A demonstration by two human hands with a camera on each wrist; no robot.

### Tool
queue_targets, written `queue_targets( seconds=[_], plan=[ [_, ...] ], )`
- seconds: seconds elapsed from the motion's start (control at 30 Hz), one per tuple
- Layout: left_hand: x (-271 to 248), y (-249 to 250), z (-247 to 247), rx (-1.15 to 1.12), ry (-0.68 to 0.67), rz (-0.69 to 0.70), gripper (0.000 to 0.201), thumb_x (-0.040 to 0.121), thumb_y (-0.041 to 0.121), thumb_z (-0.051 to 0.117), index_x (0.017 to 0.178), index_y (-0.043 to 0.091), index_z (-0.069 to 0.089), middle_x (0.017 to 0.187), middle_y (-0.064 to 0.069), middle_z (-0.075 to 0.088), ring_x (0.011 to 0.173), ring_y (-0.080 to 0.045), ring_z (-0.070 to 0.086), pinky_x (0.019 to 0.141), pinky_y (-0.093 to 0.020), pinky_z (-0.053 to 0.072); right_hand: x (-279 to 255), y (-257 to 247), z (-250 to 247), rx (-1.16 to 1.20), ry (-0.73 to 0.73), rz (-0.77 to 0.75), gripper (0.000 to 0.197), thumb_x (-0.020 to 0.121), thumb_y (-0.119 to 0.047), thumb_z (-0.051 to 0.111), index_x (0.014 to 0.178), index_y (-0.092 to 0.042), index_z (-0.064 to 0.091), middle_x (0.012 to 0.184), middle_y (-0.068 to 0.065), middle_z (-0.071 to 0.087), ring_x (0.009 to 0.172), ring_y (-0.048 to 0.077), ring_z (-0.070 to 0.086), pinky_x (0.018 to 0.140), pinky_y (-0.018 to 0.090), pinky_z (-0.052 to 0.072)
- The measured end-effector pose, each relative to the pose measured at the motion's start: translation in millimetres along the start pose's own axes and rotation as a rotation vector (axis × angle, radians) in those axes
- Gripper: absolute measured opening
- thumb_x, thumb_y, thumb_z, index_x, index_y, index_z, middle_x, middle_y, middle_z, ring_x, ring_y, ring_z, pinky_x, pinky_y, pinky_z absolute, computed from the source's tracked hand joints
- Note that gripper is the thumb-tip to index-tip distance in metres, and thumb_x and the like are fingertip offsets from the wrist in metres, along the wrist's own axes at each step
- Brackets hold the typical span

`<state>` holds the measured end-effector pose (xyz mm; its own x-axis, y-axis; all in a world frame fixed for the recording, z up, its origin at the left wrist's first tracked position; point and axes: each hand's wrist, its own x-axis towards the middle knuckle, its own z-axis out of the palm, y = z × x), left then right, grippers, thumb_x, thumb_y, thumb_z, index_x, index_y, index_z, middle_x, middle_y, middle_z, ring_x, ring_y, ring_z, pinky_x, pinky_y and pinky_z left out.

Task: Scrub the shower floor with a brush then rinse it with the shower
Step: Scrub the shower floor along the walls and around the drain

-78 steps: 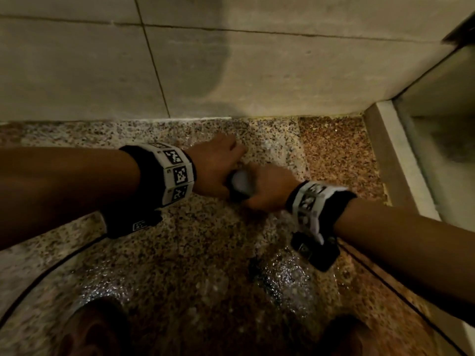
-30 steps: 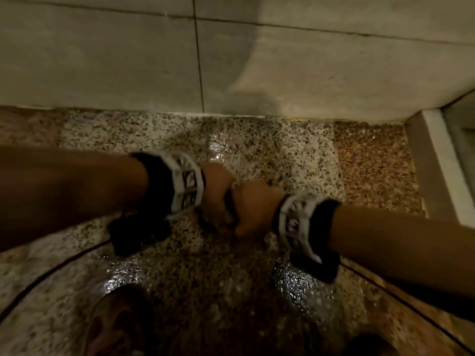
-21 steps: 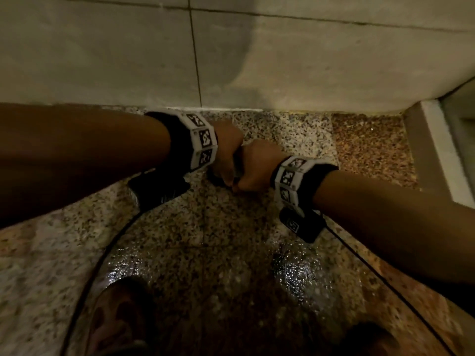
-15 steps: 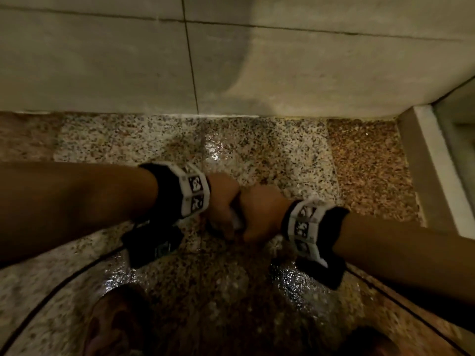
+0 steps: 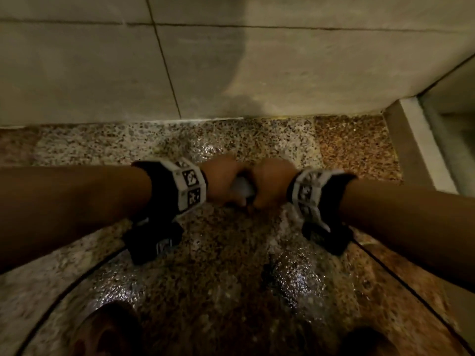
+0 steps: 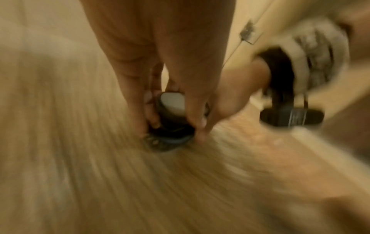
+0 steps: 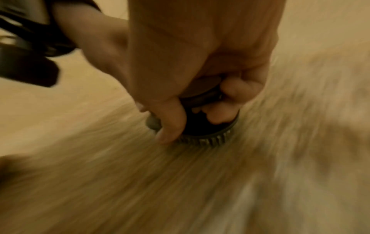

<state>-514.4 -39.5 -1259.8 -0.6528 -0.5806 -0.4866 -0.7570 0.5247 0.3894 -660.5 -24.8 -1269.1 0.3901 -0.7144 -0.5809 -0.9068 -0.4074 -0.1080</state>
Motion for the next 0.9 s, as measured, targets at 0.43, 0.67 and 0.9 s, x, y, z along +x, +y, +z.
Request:
queue_targets(
  seconds=[0.43,0.67,0.9],
  plan=[
    [76,-19,-46,0.021,0.229,-0.132,0.032,0.088,0.033,0.063,0.105,0.007,0.066,0.102,-0.017,0.065,0.093,-0.035,0.06,0.071,-0.034,0.041,44,60,-46,0.02,0.258,0.024,0.048,0.09,-0.028,0.064,0.128,-0.003,0.049,0.126,0.019,0.052,0.113,0.037,0.052,0.082,0.035,0.038],
    [83,16,-45,-0.028,-0.012,-0.124,0.042,0.076,0.029,0.078,0.112,0.011,0.064,0.106,-0.005,0.065,0.095,-0.023,0.059,0.074,-0.03,0.04,23,68,-36,-0.007,-0.002,0.042,0.035,0.084,-0.034,0.07,0.107,-0.009,0.062,0.098,0.01,0.063,0.082,0.027,0.057,0.071,0.03,0.04],
    [70,38,-40,-0.009,-0.037,0.018,0.047,0.075,0.031,0.078,0.117,0.017,0.064,0.111,-0.005,0.067,0.105,-0.026,0.061,0.081,-0.028,0.042,-13,68,-10,0.114,0.058,0.007,0.052,0.084,-0.04,0.07,0.126,-0.012,0.055,0.1,0.007,0.061,0.085,0.023,0.056,0.073,0.029,0.038]
  ],
)
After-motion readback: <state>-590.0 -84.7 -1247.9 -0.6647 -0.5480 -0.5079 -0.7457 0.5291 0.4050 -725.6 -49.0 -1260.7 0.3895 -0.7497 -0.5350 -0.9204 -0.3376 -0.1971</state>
